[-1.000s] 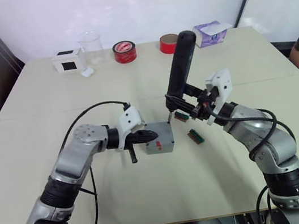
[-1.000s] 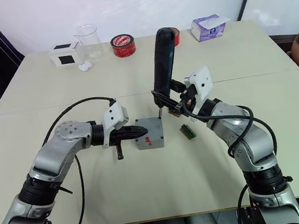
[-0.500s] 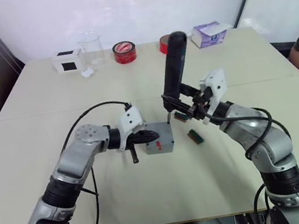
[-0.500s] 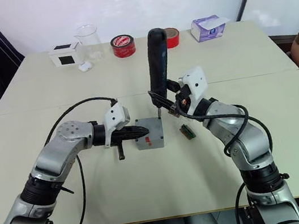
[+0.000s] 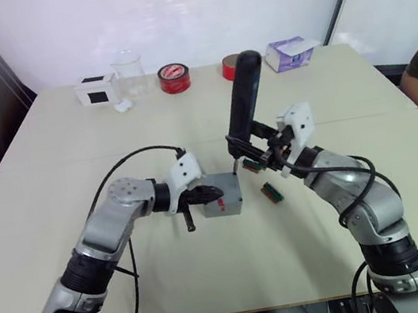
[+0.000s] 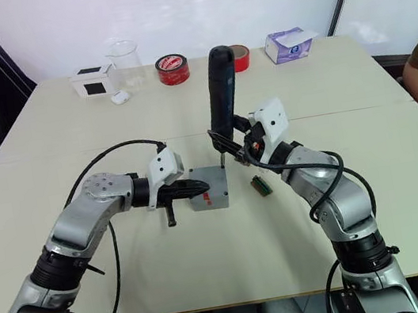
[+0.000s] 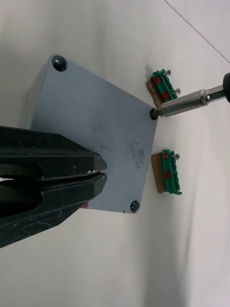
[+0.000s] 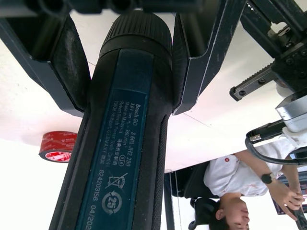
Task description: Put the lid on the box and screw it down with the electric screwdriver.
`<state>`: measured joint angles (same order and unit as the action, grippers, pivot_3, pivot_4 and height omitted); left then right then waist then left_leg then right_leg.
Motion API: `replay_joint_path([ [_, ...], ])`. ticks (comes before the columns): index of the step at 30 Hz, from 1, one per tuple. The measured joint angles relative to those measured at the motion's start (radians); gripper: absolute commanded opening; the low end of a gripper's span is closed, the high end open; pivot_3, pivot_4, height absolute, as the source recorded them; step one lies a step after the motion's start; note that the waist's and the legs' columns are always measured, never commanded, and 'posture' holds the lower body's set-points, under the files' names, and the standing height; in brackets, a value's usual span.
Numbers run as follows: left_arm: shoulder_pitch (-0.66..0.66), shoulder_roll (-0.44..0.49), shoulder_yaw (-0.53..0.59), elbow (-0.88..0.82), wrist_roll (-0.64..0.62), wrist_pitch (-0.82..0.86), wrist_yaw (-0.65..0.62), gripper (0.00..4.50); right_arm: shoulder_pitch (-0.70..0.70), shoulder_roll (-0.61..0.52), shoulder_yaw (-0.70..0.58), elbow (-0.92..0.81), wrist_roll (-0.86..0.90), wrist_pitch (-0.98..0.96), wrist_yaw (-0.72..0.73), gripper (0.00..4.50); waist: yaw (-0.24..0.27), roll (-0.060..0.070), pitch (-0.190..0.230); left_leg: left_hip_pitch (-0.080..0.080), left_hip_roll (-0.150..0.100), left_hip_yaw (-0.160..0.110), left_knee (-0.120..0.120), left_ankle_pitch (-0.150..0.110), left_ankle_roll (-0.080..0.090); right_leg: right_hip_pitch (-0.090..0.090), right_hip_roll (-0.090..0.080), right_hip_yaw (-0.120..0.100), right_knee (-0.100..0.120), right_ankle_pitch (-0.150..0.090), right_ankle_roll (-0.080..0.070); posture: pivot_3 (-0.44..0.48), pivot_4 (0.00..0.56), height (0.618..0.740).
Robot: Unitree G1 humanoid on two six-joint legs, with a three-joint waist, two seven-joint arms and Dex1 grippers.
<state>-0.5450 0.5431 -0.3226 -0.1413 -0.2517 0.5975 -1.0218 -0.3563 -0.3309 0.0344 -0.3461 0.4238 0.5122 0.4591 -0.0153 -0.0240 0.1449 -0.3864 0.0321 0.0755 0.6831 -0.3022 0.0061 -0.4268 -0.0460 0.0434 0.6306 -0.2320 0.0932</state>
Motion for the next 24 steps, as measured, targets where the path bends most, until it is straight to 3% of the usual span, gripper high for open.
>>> replay_joint_path([
  [24, 0.019, -0.024, 0.002, 0.005, 0.0, 0.003, 0.03, 0.0, 0.004, 0.026, 0.025, -0.001, -0.048, -0.008, -0.003, 1.85, -0.002, 0.0, -0.006, 0.007, 0.001, 0.0, -0.002, 0.0, 0.0, 0.005, -0.001, 0.001, 0.0, -0.002, -0.003, 0.0, 0.15, 0.74],
])
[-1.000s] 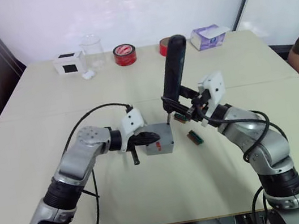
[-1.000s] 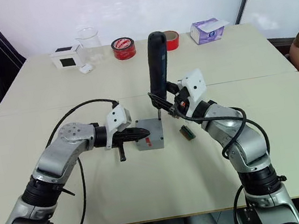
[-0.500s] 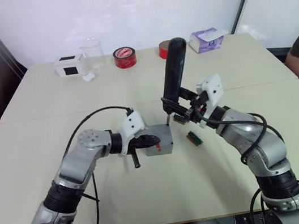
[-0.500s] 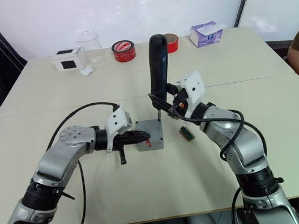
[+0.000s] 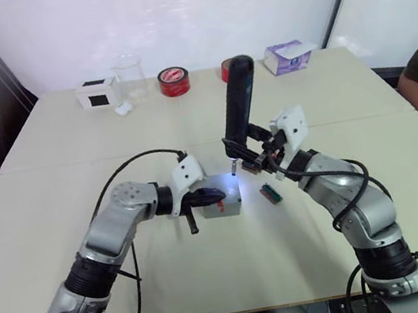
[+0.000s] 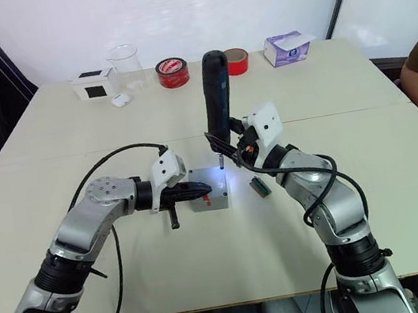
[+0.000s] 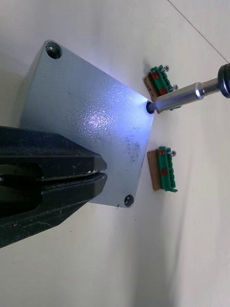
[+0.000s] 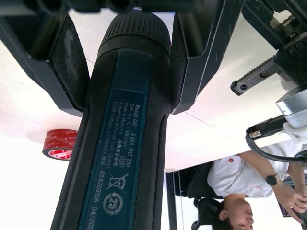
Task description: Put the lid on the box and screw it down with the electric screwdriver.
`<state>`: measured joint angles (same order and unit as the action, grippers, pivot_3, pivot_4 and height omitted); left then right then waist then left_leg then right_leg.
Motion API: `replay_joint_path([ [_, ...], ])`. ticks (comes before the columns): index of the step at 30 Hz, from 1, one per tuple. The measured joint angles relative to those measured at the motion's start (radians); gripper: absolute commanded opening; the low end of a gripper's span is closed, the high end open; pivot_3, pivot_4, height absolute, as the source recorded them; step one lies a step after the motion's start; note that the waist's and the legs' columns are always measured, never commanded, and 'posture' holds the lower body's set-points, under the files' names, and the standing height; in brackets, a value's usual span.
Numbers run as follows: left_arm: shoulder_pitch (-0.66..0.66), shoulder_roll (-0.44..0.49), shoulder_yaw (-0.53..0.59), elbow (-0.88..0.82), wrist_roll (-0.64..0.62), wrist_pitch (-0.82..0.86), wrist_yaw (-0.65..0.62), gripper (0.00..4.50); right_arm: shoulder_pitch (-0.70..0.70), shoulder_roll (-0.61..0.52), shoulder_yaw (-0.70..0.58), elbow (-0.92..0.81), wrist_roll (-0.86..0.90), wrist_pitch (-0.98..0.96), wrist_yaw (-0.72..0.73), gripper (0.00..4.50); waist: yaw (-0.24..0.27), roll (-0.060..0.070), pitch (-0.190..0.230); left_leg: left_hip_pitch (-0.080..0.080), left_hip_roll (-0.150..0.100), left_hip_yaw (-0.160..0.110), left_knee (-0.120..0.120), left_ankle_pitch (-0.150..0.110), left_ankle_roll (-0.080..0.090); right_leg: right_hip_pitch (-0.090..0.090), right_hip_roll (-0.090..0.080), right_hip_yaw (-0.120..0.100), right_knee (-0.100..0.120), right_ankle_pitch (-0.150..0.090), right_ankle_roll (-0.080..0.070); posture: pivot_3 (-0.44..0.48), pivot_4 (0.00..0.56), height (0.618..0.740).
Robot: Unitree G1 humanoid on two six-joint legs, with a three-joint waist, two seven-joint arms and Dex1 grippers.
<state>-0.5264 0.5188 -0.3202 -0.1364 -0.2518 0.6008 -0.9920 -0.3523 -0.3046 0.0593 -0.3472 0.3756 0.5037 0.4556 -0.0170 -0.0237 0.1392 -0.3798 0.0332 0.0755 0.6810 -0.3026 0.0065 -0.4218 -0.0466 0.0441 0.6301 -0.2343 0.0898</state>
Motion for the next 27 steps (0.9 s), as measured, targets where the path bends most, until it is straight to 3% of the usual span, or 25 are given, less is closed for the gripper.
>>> replay_joint_path([
  [27, -0.024, 0.028, 0.001, 0.051, 0.026, -0.047, 0.021, 0.0, -0.002, -0.008, -0.006, 0.001, 0.001, -0.01, 0.04, 1.85, -0.003, 0.0, 0.0, 0.001, 0.003, 0.001, -0.003, -0.001, 0.001, -0.001, -0.001, 0.0, -0.001, -0.002, -0.002, 0.0, 0.15, 0.74],
])
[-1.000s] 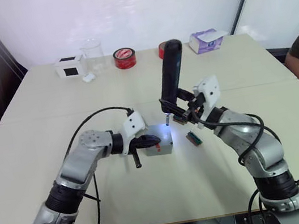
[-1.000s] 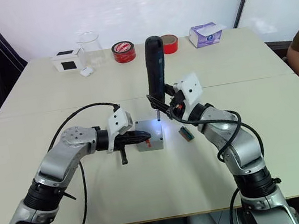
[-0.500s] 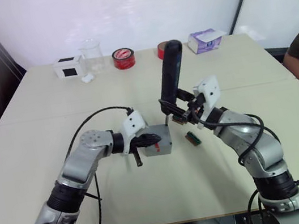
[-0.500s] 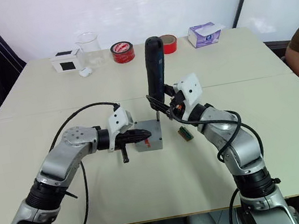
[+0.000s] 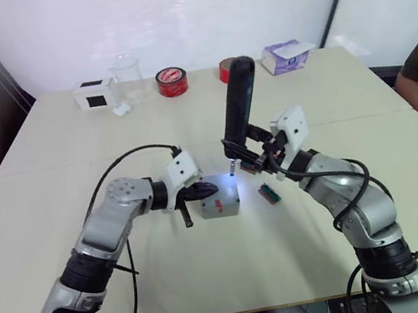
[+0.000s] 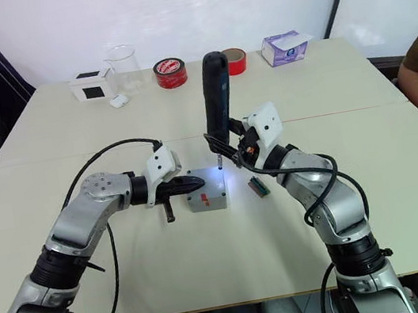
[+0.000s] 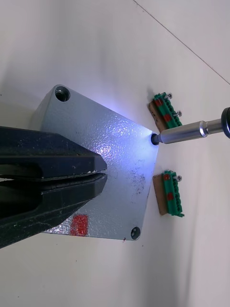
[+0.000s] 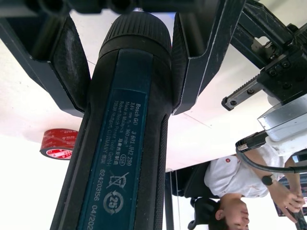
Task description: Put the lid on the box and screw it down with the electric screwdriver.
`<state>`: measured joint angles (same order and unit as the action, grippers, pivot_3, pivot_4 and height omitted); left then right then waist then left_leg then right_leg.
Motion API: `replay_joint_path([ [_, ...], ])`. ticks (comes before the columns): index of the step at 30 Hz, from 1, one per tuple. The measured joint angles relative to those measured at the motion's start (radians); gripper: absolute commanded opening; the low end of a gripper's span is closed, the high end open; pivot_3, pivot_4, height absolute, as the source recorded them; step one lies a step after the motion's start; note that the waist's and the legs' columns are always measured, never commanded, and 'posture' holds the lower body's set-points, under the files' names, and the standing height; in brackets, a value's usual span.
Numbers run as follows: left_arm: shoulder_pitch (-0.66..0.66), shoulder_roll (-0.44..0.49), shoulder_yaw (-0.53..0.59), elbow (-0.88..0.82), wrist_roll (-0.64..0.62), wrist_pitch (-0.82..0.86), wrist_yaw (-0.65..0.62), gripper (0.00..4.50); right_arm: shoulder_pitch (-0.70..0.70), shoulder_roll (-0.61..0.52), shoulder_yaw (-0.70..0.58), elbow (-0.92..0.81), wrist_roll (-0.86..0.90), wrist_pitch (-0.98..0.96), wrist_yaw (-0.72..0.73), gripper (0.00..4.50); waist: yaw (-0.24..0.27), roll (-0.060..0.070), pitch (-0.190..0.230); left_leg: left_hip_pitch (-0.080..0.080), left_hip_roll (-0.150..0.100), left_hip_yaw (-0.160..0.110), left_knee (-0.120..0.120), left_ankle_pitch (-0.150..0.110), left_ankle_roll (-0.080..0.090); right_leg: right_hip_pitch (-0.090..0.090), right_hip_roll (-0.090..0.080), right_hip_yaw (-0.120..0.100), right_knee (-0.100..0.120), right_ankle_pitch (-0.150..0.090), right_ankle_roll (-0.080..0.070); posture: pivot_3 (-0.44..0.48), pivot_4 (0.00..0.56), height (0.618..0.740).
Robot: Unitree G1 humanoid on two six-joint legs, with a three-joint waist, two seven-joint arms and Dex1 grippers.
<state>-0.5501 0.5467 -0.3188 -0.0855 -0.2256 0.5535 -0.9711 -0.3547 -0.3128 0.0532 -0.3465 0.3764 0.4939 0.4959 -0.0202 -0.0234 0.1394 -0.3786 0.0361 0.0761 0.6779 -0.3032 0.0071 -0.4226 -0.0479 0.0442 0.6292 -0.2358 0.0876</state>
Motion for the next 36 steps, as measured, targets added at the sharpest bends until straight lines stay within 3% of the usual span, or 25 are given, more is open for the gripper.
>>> replay_joint_path([
  [30, 0.025, -0.004, -0.005, -0.036, -0.001, 0.004, 0.009, 0.0, -0.039, -0.001, 0.006, 0.028, 0.001, 0.009, -0.007, 1.85, 0.001, 0.001, -0.001, 0.003, -0.002, 0.001, -0.013, 0.0, 0.0, 0.003, -0.007, -0.001, -0.013, 0.0, -0.001, 0.0, 0.15, 0.74],
  [36, 0.024, -0.024, 0.003, -0.041, -0.007, 0.001, 0.008, 0.0, -0.178, -0.06, -0.105, 0.037, 0.13, 0.162, -0.008, 1.85, 0.006, 0.005, 0.004, -0.009, -0.005, 0.001, -0.013, 0.0, 0.0, -0.008, -0.012, -0.002, -0.012, 0.0, -0.001, 0.0, 0.15, 0.74],
])
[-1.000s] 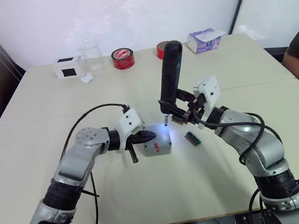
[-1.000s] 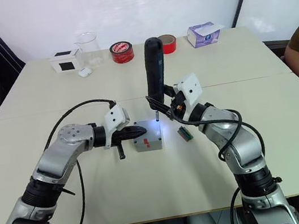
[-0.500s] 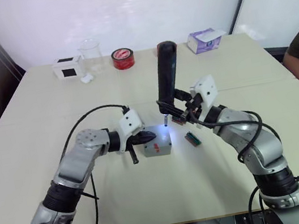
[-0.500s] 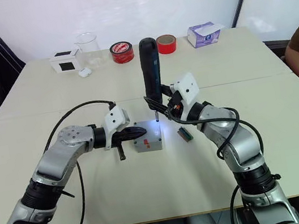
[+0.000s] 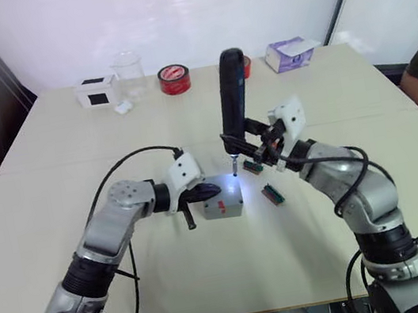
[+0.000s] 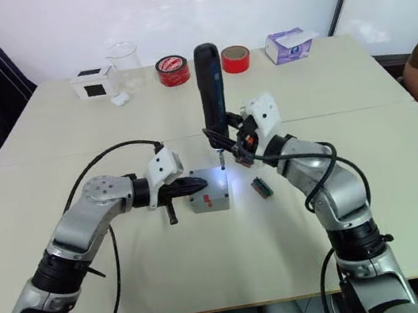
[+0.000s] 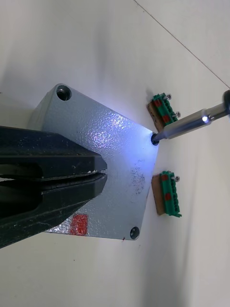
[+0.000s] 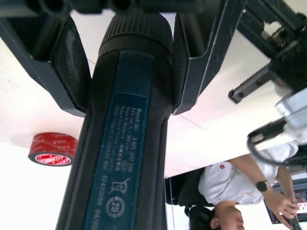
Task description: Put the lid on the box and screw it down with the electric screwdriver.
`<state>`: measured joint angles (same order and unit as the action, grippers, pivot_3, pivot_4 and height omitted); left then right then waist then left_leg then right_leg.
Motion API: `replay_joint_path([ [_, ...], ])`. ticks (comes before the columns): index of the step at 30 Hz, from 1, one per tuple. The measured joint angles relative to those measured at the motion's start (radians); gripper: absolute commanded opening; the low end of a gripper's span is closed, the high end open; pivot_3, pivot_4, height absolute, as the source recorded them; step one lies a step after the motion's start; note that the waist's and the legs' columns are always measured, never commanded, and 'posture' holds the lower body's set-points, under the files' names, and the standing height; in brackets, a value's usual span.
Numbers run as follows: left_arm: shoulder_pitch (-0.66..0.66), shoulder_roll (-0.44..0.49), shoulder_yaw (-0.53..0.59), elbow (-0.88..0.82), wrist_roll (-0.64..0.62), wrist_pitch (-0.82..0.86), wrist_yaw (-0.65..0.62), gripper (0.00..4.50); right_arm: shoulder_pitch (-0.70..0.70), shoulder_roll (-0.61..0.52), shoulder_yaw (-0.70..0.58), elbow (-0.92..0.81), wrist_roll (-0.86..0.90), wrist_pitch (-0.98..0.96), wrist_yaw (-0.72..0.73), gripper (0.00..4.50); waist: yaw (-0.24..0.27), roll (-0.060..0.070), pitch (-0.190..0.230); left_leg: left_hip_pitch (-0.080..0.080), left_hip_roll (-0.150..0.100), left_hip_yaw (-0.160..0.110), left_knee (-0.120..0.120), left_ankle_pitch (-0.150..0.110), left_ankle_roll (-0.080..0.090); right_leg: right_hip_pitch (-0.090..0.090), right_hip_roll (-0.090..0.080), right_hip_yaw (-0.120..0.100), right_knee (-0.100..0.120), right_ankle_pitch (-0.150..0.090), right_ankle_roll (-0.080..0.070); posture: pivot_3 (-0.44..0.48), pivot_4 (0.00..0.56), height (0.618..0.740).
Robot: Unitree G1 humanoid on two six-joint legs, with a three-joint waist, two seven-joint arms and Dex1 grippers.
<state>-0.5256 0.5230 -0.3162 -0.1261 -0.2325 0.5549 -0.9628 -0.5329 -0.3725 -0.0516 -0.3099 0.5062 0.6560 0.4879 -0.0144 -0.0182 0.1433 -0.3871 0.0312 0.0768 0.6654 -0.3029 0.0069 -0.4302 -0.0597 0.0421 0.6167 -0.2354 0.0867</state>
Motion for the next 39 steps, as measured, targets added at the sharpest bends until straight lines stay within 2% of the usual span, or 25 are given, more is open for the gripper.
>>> replay_joint_path([
  [4, 0.021, -0.041, 0.038, -0.002, -0.055, 0.035, 0.002, 0.0, -0.217, 0.006, -0.25, -0.002, 0.276, 0.117, -0.131, 1.85, 0.002, 0.001, 0.001, -0.006, -0.001, 0.0, 0.0, 0.0, 0.0, -0.004, -0.002, -0.002, 0.0, 0.0, 0.001, 0.0, 0.15, 0.74],
  [6, 0.023, -0.062, 0.064, 0.0, -0.087, 0.068, 0.005, 0.0, -0.3, -0.007, -0.333, 0.009, 0.379, 0.166, -0.199, 1.85, 0.003, 0.001, 0.001, -0.007, -0.001, -0.001, -0.001, 0.0, 0.001, -0.004, -0.002, -0.003, -0.002, 0.0, 0.001, 0.0, 0.15, 0.74],
  [8, 0.029, -0.102, 0.097, 0.013, -0.126, 0.097, 0.028, 0.0, -0.358, -0.048, -0.388, 0.059, 0.447, 0.239, -0.292, 1.85, 0.0, 0.001, 0.001, -0.007, -0.002, -0.001, -0.001, -0.001, 0.001, -0.004, -0.003, -0.003, -0.004, 0.0, 0.001, 0.0, 0.15, 0.74],
  [11, 0.042, -0.135, 0.127, 0.024, -0.14, 0.094, 0.075, 0.0, -0.365, -0.077, -0.416, 0.127, 0.468, 0.313, -0.383, 1.85, -0.002, 0.002, 0.003, -0.008, -0.003, 0.0, -0.001, -0.001, 0.001, -0.004, -0.004, -0.002, -0.004, 0.0, 0.001, 0.0, 0.15, 0.74],
  [12, 0.045, -0.15, 0.15, 0.02, -0.141, 0.085, 0.111, 0.0, -0.377, -0.117, -0.427, 0.183, 0.494, 0.391, -0.413, 1.85, -0.002, 0.003, 0.007, -0.009, -0.004, 0.0, 0.0, -0.001, 0.001, -0.005, -0.004, -0.002, -0.003, 0.0, 0.001, 0.0, 0.15, 0.74],
  [14, 0.051, -0.135, 0.2, -0.023, -0.162, 0.082, 0.129, 0.0, -0.402, -0.273, -0.421, 0.311, 0.529, 0.61, -0.413, 1.85, -0.001, 0.002, 0.014, -0.018, -0.004, -0.001, 0.002, -0.001, 0.002, -0.013, -0.004, -0.002, -0.002, 0.001, 0.0, 0.0, 0.15, 0.74],
  [16, 0.044, -0.019, 0.226, -0.067, -0.226, 0.141, 0.042, 0.0, -0.397, -0.452, -0.345, 0.392, 0.533, 0.847, -0.366, 1.85, 0.002, 0.003, 0.014, -0.025, -0.003, -0.001, 0.001, 0.0, 0.001, -0.021, -0.003, -0.002, -0.002, 0.001, 0.001, 0.0, 0.15, 0.74],
  [18, 0.026, 0.091, 0.225, -0.111, -0.274, 0.206, -0.054, 0.0, -0.318, -0.589, -0.253, 0.411, 0.557, 0.936, -0.315, 1.85, 0.003, 0.003, 0.015, -0.026, -0.003, -0.001, -0.001, -0.002, 0.004, -0.023, 0.0, -0.004, -0.003, 0.001, 0.006, 0.0, 0.15, 0.74],
  [21, 0.025, 0.185, 0.2, -0.217, -0.301, 0.226, -0.133, 0.0, -0.178, -0.716, -0.124, 0.433, 0.629, 0.952, -0.237, 1.85, 0.001, 0.005, 0.016, -0.03, -0.004, 0.0, -0.001, -0.004, 0.008, -0.024, 0.001, -0.003, -0.004, 0.0, 0.009, 0.0, 0.15, 0.74],
  [26, 0.052, 0.241, 0.135, -0.345, -0.339, 0.256, -0.184, 0.0, -0.116, -0.741, -0.009, 0.453, 0.681, 0.952, -0.184, 1.85, -0.006, 0.006, 0.018, -0.032, -0.004, 0.003, 0.003, -0.003, 0.006, -0.03, 0.004, 0.001, -0.004, 0.004, 0.016, 0.0, 0.15, 0.74],
  [29, 0.06, 0.255, 0.131, -0.378, -0.354, 0.278, -0.185, 0.0, -0.117, -0.741, 0.02, 0.474, 0.676, 0.952, -0.176, 1.85, 0.0, 0.006, 0.019, -0.032, -0.004, 0.001, 0.007, -0.001, 0.004, -0.028, 0.008, 0.002, -0.004, 0.004, 0.014, 0.0, 0.15, 0.74],
  [32, 0.067, 0.259, 0.12, -0.397, -0.358, 0.284, -0.179, 0.0, -0.117, -0.74, 0.052, 0.483, 0.655, 0.952, -0.168, 1.85, 0.001, 0.006, 0.019, -0.034, 0.0, 0.0, 0.015, -0.002, 0.005, -0.026, 0.011, 0.002, -0.002, 0.005, 0.011, 0.0, 0.15, 0.74],
  [39, 0.085, 0.261, 0.098, -0.362, -0.345, 0.28, -0.152, 0.0, -0.113, -0.704, 0.103, 0.494, 0.546, 0.953, -0.144, 1.85, 0.001, 0.006, 0.019, -0.035, 0.0, 0.001, 0.018, -0.002, 0.005, -0.026, 0.012, 0.003, -0.001, 0.007, 0.015, 0.0, 0.15, 0.74],
])
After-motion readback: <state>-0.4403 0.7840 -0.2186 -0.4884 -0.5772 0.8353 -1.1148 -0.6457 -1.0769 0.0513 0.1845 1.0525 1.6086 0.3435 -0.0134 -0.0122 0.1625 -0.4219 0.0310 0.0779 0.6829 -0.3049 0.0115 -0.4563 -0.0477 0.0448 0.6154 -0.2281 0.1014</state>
